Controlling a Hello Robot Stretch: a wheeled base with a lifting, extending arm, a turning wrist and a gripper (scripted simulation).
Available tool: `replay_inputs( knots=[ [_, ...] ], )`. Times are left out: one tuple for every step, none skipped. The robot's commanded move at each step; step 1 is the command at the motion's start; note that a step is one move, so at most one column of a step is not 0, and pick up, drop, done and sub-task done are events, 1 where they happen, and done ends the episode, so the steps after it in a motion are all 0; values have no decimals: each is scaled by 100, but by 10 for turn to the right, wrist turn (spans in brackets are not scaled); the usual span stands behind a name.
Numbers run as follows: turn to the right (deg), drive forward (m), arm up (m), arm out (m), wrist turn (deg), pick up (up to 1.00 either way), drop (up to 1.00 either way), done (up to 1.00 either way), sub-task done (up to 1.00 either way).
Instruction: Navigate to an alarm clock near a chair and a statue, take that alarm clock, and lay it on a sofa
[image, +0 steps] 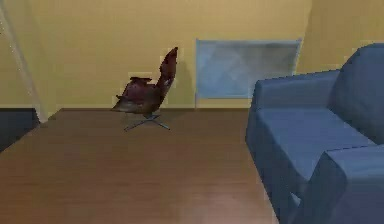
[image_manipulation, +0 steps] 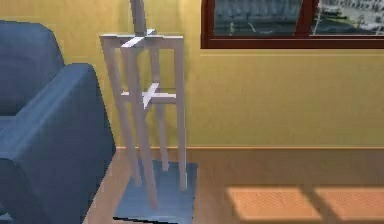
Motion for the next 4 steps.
replay_inputs(
  knots=[
    [-360,0,0,0,0,0,0,0,0],
    [0,100,0,0,0,0,0,0,0],
    [-30,0,0,0,0,0,0,0,0],
    [0,100,0,0,0,0,0,0,0]
  ],
)
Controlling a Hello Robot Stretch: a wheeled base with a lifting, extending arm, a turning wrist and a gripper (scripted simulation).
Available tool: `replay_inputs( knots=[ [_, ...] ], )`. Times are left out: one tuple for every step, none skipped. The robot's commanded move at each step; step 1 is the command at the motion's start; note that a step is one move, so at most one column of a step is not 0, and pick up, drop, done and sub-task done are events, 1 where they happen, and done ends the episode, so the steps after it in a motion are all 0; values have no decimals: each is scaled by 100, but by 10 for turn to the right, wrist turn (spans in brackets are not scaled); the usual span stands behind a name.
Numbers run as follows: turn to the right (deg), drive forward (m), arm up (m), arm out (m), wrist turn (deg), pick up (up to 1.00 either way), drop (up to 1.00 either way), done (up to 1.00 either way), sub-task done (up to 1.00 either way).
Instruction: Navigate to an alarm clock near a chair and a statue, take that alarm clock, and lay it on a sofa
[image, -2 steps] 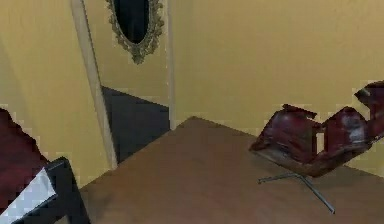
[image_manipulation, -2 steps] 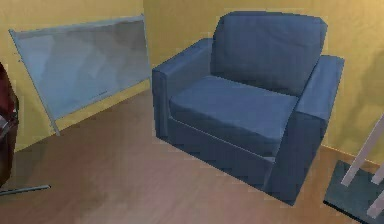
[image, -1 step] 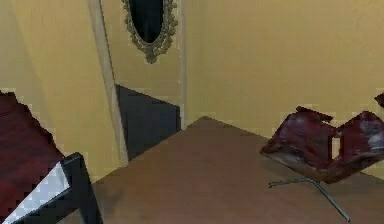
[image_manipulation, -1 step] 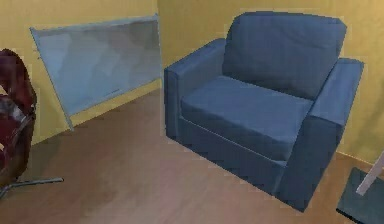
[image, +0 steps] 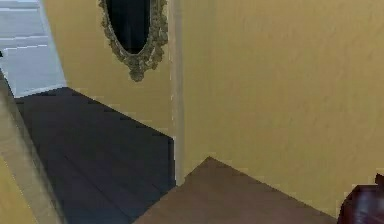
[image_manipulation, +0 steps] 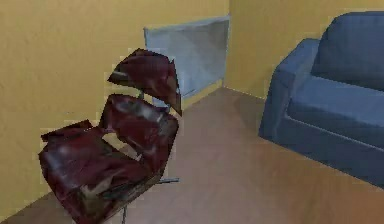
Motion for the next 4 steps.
replay_inputs(
  knots=[
    [0,65,0,0,0,0,0,0,0],
    [-420,0,0,0,0,0,0,0,0],
    [0,40,0,0,0,0,0,0,0],
    [-90,0,0,0,0,0,0,0,0]
  ],
)
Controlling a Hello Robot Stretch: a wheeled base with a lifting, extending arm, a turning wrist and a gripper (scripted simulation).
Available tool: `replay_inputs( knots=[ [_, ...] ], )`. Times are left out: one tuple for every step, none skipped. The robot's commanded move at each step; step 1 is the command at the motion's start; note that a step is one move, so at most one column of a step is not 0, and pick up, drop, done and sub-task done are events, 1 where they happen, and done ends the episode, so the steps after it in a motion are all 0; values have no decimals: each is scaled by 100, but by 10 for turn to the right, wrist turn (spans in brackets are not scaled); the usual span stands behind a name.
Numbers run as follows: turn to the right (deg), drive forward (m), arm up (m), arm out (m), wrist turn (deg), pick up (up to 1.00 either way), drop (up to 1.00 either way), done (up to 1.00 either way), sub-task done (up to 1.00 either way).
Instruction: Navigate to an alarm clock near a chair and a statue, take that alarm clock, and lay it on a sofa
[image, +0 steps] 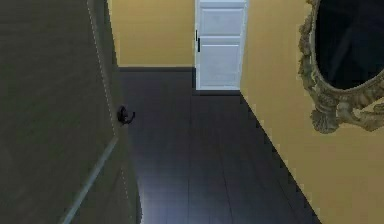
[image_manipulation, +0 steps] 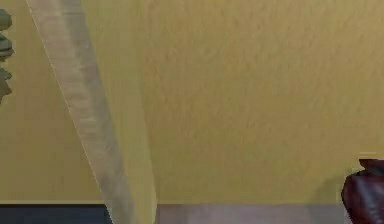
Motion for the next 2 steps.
replay_inputs(
  knots=[
    [0,100,0,0,0,0,0,0,0],
    [0,20,0,0,0,0,0,0,0]
  ],
)
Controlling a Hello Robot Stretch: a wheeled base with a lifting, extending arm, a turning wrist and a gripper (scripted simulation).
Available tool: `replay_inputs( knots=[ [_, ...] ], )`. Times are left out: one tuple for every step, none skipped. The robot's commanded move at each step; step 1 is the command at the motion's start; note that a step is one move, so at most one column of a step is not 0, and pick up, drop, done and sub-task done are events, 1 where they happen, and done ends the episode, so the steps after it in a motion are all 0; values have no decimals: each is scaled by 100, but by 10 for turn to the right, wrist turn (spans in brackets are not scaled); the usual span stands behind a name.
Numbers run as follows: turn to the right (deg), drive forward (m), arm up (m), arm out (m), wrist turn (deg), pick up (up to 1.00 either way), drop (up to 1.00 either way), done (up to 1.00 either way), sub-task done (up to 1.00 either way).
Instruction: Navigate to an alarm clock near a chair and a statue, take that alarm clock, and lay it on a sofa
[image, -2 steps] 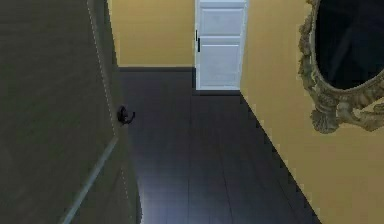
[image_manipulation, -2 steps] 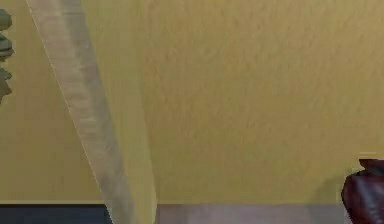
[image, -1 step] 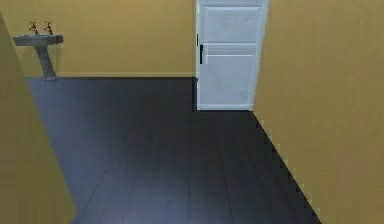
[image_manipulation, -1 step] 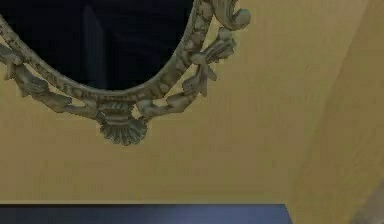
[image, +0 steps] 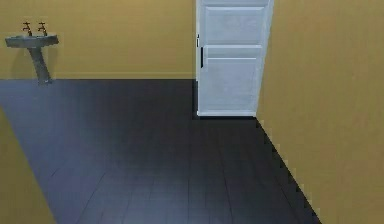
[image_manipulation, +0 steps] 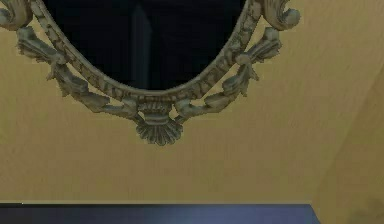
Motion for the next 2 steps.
replay_inputs(
  knots=[
    [-90,0,0,0,0,0,0,0,0],
    [0,100,0,0,0,0,0,0,0]
  ],
)
